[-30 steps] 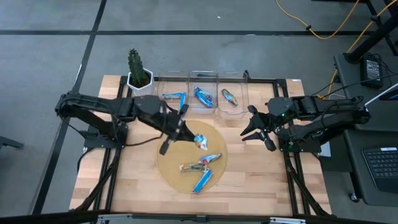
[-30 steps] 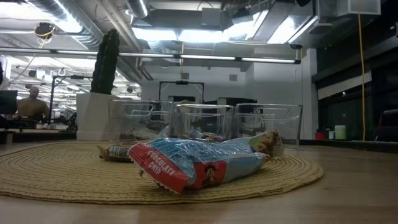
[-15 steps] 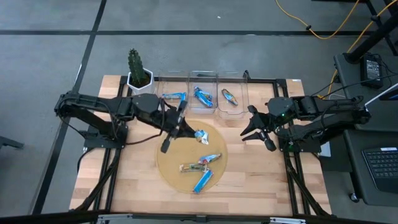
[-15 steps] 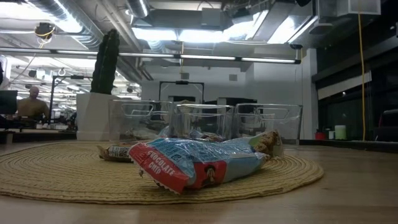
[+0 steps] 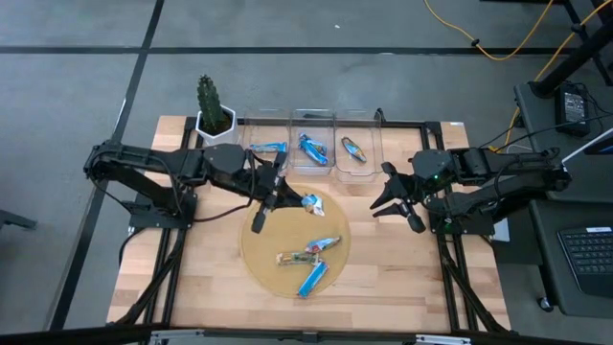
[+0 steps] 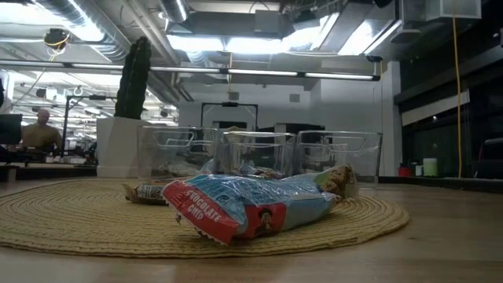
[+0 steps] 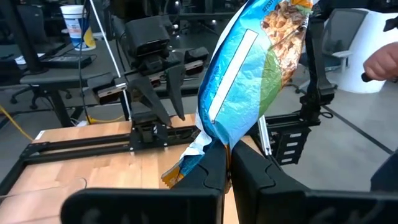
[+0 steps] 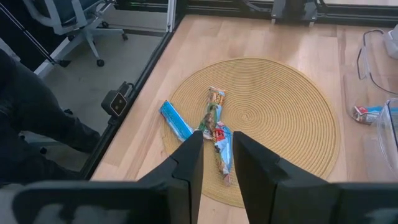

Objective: Pick and place Granola Bars by type
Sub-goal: Put the orange granola bar into the right transparent bin

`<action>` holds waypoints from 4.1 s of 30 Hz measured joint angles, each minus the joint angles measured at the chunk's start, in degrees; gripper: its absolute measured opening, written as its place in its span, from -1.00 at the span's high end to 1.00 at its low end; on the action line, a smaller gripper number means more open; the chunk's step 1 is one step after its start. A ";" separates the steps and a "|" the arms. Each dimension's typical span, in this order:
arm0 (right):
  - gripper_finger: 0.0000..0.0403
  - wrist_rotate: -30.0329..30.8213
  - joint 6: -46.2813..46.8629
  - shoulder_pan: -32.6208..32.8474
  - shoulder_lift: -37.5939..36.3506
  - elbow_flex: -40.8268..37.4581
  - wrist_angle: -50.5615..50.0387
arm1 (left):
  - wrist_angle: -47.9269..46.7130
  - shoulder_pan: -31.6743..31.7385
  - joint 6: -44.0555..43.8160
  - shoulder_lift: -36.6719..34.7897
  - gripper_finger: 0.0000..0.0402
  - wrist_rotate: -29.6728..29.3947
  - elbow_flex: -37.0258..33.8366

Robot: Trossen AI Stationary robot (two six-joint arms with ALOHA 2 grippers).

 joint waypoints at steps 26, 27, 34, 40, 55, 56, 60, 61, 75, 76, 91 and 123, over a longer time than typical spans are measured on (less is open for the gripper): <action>0.18 12.98 -2.44 -4.90 0.26 0.02 17.42 | -5.58 12.62 -3.09 5.25 0.99 -5.46 -0.07; 0.10 13.00 -2.32 -4.96 0.54 0.07 18.50 | -5.51 12.83 -3.08 5.81 0.99 -5.46 -0.07; -0.38 14.31 -1.89 -5.28 4.11 0.07 22.78 | -2.11 13.70 -2.92 7.78 0.99 -3.03 -0.07; -0.45 15.67 -1.74 -7.01 7.29 0.07 26.72 | -0.97 13.90 -2.47 7.78 0.99 -1.99 -0.07; -0.30 14.62 -1.71 -8.48 8.90 0.02 34.27 | 0.26 13.86 -1.94 8.27 0.99 -0.37 -0.07; -0.28 14.54 -1.72 -8.48 8.90 0.02 34.44 | 0.54 13.86 -1.93 8.50 0.99 -0.32 -0.07; -0.19 14.49 -1.66 -8.48 8.90 0.02 34.98 | 1.91 14.28 -1.95 10.10 0.99 0.72 -0.04; -0.16 14.47 -1.43 -8.48 8.90 0.02 34.93 | 2.10 14.38 -2.23 10.55 0.99 1.00 -0.04; 0.73 14.44 0.03 -8.48 8.89 0.02 33.96 | 3.94 15.04 -2.93 11.08 0.98 0.33 0.17; 0.76 14.44 0.01 -8.48 8.87 0.02 33.92 | 3.94 15.04 -2.95 11.08 0.98 0.33 0.20; 0.81 19.12 -4.52 -8.85 8.68 10.96 13.88 | -2.92 15.02 -4.74 -0.99 0.40 0.57 0.35; 0.83 9.16 -11.38 -44.71 27.19 36.16 -26.95 | -2.27 6.14 -10.73 2.75 0.33 -0.35 -1.25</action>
